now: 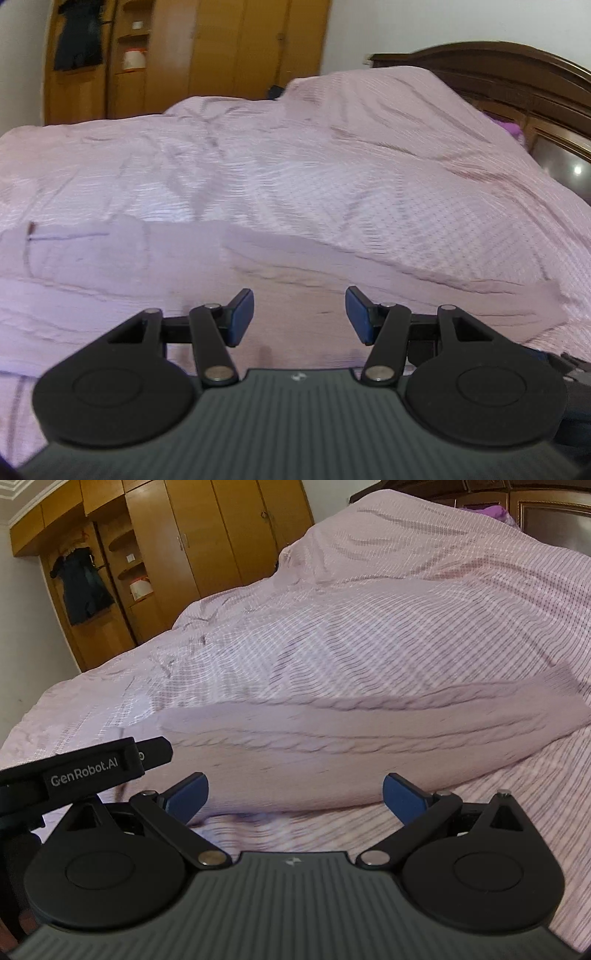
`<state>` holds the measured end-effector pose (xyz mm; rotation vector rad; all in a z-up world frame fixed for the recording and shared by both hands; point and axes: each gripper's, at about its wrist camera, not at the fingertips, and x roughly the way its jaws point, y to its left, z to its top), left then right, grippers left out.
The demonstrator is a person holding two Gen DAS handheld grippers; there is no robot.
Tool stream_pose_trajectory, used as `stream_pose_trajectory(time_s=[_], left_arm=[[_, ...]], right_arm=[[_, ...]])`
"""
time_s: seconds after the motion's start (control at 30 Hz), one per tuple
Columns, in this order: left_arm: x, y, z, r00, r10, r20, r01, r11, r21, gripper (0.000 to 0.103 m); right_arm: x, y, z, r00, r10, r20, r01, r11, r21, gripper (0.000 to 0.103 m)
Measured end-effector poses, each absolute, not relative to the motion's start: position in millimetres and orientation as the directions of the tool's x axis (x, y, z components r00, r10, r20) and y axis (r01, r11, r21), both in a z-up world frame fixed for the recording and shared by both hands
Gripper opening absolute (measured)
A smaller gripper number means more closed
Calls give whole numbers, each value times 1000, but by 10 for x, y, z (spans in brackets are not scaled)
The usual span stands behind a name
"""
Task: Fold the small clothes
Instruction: 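Move the right tool along the folded strip to the other sleeve cuff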
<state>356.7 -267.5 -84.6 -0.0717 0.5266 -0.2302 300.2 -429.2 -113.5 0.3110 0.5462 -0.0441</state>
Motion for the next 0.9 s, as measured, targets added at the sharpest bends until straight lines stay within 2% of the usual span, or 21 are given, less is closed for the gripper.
stream_pose_trajectory(time_s=[0.13, 0.23, 0.33, 0.43, 0.63, 0.8, 0.9], left_arm=[[3562, -3063, -897, 838, -239, -490, 215, 971, -105, 56], [3548, -3311, -1001, 835, -234, -498, 209, 972, -106, 56], [3550, -3443, -1094, 817, -267, -511, 214, 963, -162, 56], [3531, -3579, -1138, 809, -286, -514, 247, 958, -144, 56], [3523, -3783, -1153, 802, -301, -516, 284, 952, -115, 56], [3558, -4038, -1110, 807, -320, -496, 309, 945, -108, 56], [3593, -4157, -1126, 797, -342, -498, 312, 939, -145, 56]], right_arm=[[2909, -4637, -1202, 858, 13, -513, 164, 940, 299, 103], [2877, -4875, -1310, 835, 1, -550, 208, 925, 318, 103], [2822, -5005, -1322, 829, -56, -556, 235, 938, 256, 103], [2765, -5129, -1349, 832, -82, -549, 236, 947, 216, 103], [2793, -5456, -1507, 794, -66, -604, 287, 917, 278, 103], [2812, -5683, -1534, 795, -125, -594, 373, 872, 316, 103], [2779, -5801, -1553, 797, -165, -581, 412, 852, 323, 103]])
